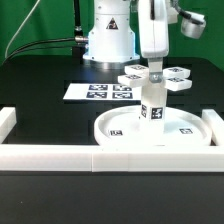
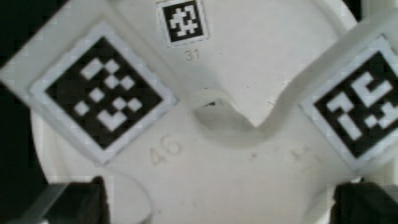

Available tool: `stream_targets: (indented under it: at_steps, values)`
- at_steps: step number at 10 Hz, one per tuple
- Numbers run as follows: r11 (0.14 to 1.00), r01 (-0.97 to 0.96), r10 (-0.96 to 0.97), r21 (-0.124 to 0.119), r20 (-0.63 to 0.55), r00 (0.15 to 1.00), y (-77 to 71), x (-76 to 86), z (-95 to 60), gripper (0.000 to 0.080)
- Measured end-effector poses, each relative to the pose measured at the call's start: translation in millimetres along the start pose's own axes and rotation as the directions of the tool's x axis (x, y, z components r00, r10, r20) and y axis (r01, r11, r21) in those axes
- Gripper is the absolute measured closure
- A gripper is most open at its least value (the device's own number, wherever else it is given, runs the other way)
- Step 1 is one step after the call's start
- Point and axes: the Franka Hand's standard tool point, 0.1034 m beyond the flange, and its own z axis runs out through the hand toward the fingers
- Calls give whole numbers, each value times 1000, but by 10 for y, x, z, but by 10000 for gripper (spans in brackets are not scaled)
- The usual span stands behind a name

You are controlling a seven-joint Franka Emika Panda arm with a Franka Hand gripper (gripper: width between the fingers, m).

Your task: Assemble round table

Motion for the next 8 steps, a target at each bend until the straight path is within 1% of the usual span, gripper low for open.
stream_targets:
  at_steps: [1,3,5,6,8]
  values:
    - [1000,25,-25,9,5,1000,-18,-24,-64,153]
    - [999,50,-50,6,2,999,-6,-23,-26,151]
    - [982,190,-190,5,2,982,-2,-29,-20,151]
    - [938,346,-346,-3,-7,938,2,-61,-10,151]
    - [786,619,-619,-13,-1,786,-19,-101,-25,151]
